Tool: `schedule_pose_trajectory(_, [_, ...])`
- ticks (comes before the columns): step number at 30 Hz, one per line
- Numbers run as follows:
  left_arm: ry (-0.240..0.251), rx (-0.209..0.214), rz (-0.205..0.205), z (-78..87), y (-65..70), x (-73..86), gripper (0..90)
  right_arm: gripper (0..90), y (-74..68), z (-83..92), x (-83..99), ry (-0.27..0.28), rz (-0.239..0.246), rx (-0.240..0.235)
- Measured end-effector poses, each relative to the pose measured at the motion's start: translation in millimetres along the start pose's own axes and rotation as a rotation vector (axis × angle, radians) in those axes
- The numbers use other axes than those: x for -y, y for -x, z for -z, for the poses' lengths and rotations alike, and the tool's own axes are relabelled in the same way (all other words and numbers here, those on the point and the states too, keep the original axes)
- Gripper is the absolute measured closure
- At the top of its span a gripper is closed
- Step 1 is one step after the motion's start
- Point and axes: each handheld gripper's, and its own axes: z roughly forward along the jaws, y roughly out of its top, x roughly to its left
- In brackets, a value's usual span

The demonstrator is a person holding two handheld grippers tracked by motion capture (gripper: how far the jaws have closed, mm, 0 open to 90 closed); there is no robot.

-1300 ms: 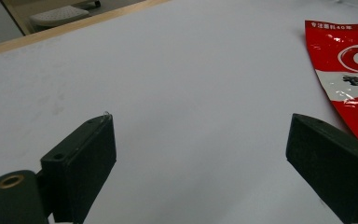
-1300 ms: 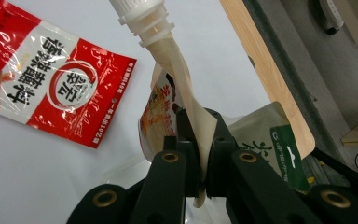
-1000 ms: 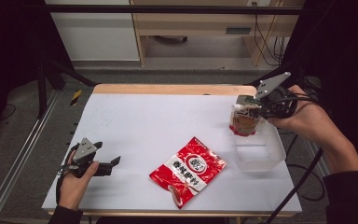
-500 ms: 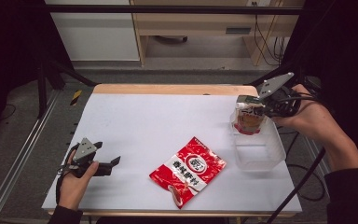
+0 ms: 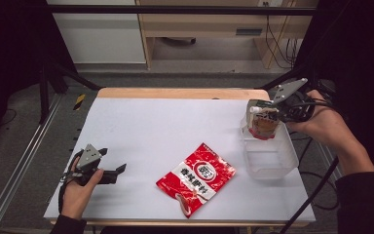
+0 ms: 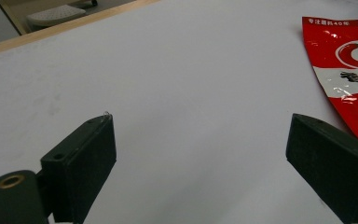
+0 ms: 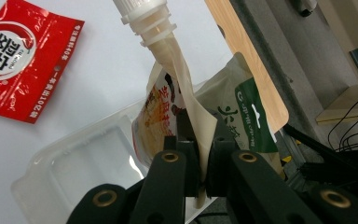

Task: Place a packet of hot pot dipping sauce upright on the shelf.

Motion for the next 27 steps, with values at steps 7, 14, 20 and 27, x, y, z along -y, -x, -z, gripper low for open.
schedule_pose_trajectory(7, [-0.002, 0.000, 0.003, -0.4, -0.5, 0.5, 8.3, 87.5, 7.4, -17.1, 8.3, 0.013, 0.004, -0.004])
schedule_pose_trajectory(14, [-0.008, 0.004, -0.003, -1.8, 0.9, 0.4, 8.3, 87.4, 12.4, -24.1, 13.1, 0.010, 0.013, -0.017])
schedule_pose_trajectory(20, [-0.012, 0.006, -0.011, -2.1, 1.8, 0.0, 8.3, 87.3, 11.6, -29.5, 14.8, 0.019, 0.008, -0.019])
schedule_pose_trajectory(27, [-0.010, 0.007, -0.011, -2.1, 2.1, 0.1, 8.3, 87.2, 8.8, -37.0, 14.3, 0.019, 0.010, -0.023])
